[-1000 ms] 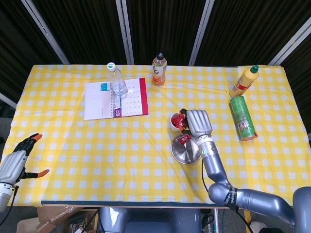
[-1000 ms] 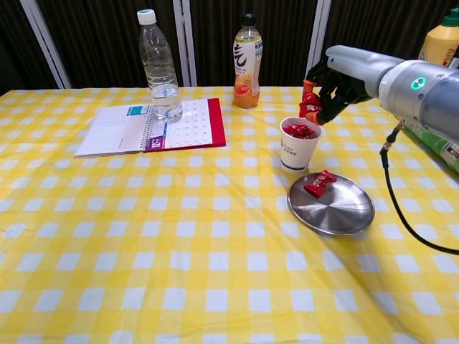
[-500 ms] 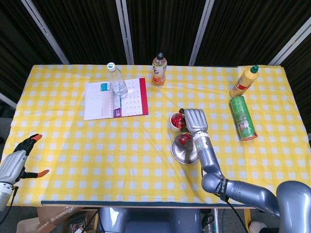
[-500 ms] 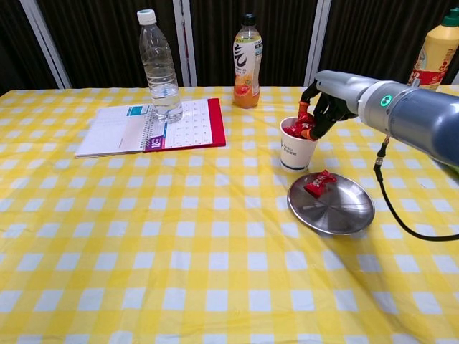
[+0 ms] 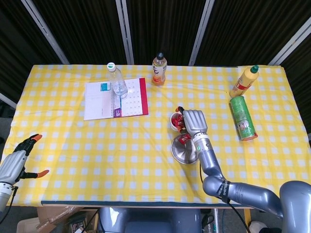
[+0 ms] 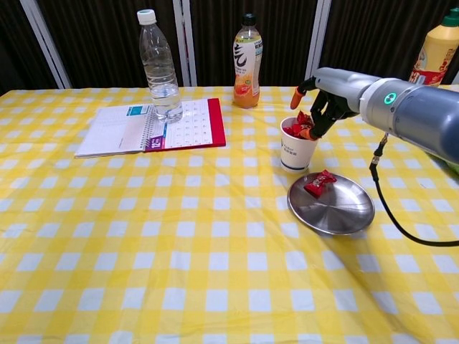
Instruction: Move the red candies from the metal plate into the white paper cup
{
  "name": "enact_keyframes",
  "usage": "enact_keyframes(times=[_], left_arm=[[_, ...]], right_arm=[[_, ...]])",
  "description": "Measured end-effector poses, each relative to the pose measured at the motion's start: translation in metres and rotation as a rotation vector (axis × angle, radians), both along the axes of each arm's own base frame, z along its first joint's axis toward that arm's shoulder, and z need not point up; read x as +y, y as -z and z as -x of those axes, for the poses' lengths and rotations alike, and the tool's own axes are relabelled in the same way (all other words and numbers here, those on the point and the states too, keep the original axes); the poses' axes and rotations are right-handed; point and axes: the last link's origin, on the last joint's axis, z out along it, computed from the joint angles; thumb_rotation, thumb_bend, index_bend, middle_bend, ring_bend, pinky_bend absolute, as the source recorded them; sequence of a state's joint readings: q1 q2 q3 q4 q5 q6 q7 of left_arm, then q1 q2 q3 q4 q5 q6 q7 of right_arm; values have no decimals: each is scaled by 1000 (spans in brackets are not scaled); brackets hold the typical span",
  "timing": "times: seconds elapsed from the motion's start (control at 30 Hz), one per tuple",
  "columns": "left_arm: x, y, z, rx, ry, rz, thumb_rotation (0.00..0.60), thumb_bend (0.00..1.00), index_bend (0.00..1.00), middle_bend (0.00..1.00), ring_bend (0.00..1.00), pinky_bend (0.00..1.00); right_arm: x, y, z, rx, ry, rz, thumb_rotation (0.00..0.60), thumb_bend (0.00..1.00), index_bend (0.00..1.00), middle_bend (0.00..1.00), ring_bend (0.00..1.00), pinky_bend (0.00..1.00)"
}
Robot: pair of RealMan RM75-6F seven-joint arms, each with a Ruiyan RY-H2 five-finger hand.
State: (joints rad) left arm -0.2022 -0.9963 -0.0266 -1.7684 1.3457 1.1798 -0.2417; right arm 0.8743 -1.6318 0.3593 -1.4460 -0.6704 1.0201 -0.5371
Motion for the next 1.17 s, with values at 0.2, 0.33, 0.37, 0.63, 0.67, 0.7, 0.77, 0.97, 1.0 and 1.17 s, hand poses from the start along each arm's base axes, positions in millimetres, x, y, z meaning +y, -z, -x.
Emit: enact_keyframes(times=[0.2,0.33,0.37,0.63,0.67,0.7,0.77,0.97,1.0,1.17], left_arm=[[0,0,-1,0,4,-5,600,41,0,0,0,0],[0,0,-1,-1,6,-10,600,41,0,0,0,0],[-1,-1,-1,-2,6,-11,600,41,0,0,0,0],[-1,-3,-2,1,26,-31,600,41,0,0,0,0],[-1,-4,-2,4,32,-36,600,41,0,0,0,0],[-2,-4,-2,7,40,-43,600,41,0,0,0,0],[-2,-5,-3,14,53,-53,600,41,0,0,0,0],[-5,-7,-2,58,95,-88,600,41,0,0,0,0],[-6,-8,-2,72,102,-95,600,41,0,0,0,0],[-9,-10,1,164,134,-120,600,40,0,0,0,0]], right_arm=[[7,-8,-6,-14,-20,12,600,387,287,750,900,1000],[12,-13,-9,-20,-29,21,600,388,287,750,900,1000],[14,-15,-10,-23,-33,24,600,388,287,750,900,1000],[41,-45,-10,-54,-101,100,600,388,287,712,814,951],[48,-54,-4,-49,-115,128,600,388,287,690,788,936],[54,-60,1,-45,-127,148,600,388,287,641,717,905],[69,-74,14,-33,-161,189,600,379,278,518,524,802],[123,-104,62,45,-249,261,600,274,71,119,56,347],[133,-107,72,65,-253,265,600,261,44,83,28,325],[177,-121,121,234,-222,265,600,226,0,3,0,277]])
